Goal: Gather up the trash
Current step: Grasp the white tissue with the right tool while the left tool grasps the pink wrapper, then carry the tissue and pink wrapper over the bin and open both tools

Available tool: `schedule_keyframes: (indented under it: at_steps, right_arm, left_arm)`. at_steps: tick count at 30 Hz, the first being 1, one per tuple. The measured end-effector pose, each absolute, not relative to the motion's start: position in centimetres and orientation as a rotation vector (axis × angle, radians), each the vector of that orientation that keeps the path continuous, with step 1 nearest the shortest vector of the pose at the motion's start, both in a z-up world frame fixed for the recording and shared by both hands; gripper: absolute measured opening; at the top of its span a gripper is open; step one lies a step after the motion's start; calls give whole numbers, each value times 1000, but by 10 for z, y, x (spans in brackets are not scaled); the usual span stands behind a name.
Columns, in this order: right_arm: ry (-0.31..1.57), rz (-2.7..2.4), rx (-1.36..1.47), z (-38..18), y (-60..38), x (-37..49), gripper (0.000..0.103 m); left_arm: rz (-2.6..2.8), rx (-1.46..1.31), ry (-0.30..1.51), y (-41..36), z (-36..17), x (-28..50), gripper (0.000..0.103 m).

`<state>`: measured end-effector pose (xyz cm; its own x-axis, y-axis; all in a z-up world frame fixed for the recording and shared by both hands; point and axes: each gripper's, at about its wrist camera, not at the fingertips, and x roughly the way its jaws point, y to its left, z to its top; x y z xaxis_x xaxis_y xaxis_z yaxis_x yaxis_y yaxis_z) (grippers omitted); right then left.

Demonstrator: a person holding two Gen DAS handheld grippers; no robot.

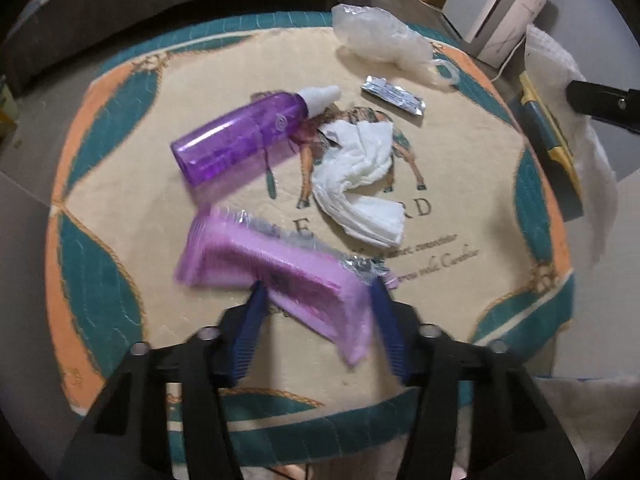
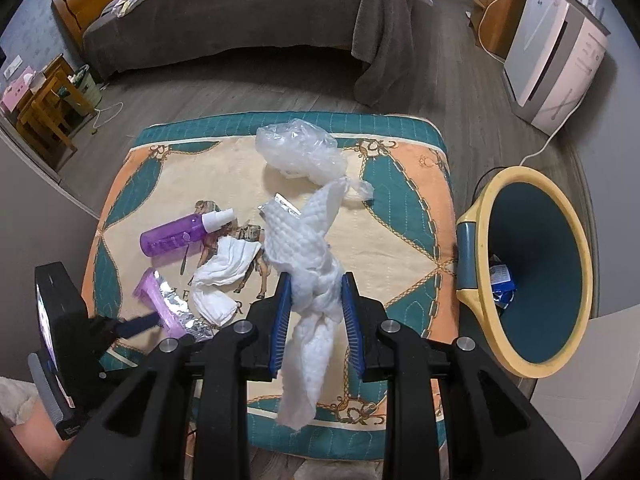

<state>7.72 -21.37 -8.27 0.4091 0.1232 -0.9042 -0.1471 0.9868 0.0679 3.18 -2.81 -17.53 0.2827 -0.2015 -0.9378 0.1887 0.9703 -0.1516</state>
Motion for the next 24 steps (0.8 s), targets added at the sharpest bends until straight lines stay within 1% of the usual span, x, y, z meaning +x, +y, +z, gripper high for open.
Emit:
schedule_keyframes:
  at_steps: [1, 2, 3, 4, 6, 7, 9, 17, 24]
  right_arm:
    - [1137, 172, -18, -83, -214, 77, 25]
    - [1137, 174, -18, -83, -214, 77, 25]
    - [1136, 176, -20, -82, -213, 77, 25]
    - [1135, 177, -22, -82, -213, 76, 25]
    - [1131, 179, -27, -81, -212, 76, 25]
    - [1129, 179, -27, -80, -212, 76, 25]
    - [1120, 178, -16, -77, -215, 75, 25]
    - [1047, 147, 47, -52, -234, 74, 25]
    - [1015, 118, 48, -43, -250, 75, 25]
  left_arm:
    - [-268, -18, 1261, -28, -175, 31, 40]
    - [-280, -22, 1259, -28, -174, 31, 28]
    - [-285, -17, 1256, -28, -173, 31, 22]
    - [-291, -17, 1251, -27, -170, 31, 20]
    - [-299, -26, 1241, -27, -165, 30, 12]
    - [-296, -18, 1224, -28, -161, 29, 11]
    - [-293, -12, 1192, -28, -151, 29, 9]
    - [-302, 73, 996, -37, -98, 28, 9]
    - [-325, 114, 952, -52, -85, 27, 9]
